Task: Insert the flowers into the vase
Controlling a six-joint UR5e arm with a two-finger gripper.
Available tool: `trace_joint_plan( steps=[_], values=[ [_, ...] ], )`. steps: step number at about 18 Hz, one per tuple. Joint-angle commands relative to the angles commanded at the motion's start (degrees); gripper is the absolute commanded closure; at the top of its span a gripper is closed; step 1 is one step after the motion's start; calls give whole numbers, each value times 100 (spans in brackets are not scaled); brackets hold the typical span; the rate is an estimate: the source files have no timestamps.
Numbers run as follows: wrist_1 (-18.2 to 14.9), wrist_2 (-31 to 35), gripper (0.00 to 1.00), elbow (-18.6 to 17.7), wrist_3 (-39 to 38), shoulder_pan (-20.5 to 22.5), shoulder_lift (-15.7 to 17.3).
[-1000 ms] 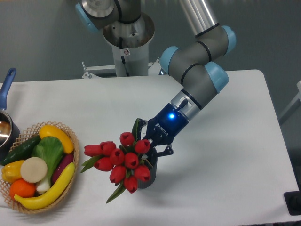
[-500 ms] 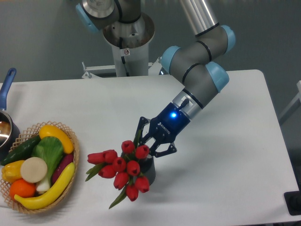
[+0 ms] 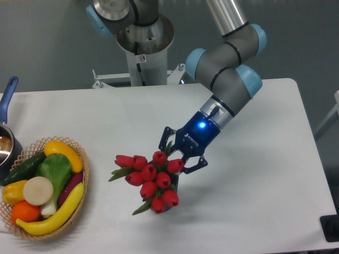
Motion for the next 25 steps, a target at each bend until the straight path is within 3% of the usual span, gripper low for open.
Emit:
trace_joint_plan(
  steps=[1, 2, 9, 17, 21, 25],
  values=[
    [-9, 0, 8, -9, -9, 52, 26],
    [-9, -9, 0, -61, -9, 123, 79],
    [-9, -9, 0, -158, -17, 799, 466],
    [-35, 175, 0, 8, -35, 1652, 510],
    [-44, 1306, 0, 228, -70, 1679, 528],
    [-70, 3152, 0, 492, -70, 1460, 598]
  ],
)
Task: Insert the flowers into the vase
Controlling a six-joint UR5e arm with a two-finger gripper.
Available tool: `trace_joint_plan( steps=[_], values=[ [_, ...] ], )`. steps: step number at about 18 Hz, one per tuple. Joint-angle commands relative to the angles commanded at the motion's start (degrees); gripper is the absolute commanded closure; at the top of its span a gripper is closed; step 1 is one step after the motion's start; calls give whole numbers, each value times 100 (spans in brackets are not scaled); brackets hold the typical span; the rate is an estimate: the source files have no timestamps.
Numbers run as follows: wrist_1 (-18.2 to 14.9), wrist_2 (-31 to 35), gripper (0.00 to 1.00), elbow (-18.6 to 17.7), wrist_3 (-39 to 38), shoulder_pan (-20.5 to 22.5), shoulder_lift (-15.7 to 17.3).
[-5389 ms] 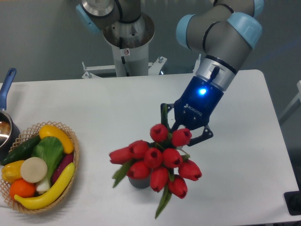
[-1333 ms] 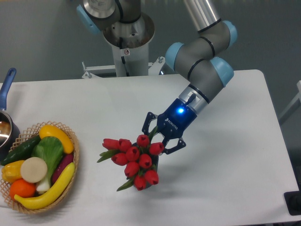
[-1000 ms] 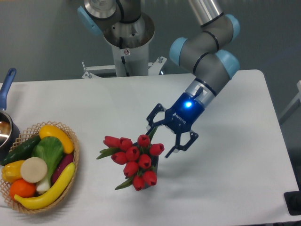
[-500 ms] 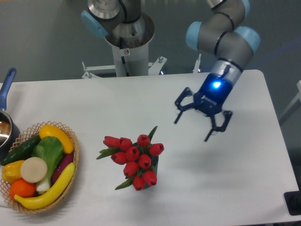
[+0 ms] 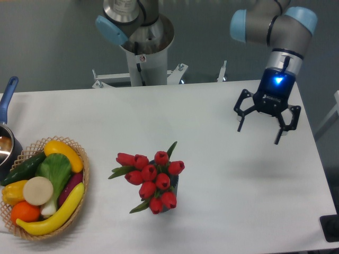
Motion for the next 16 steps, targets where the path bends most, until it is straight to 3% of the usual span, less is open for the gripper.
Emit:
trace_joint_plan(
  steps=[6, 8, 14, 16],
  values=[
    [-26, 1636, 0, -43, 53, -246, 35],
    [-96, 1831, 0, -87, 62, -265, 26],
    [-702, 2568, 0, -52, 79, -282, 35],
    [-712, 2763, 0, -44, 79, -431, 26]
  ],
)
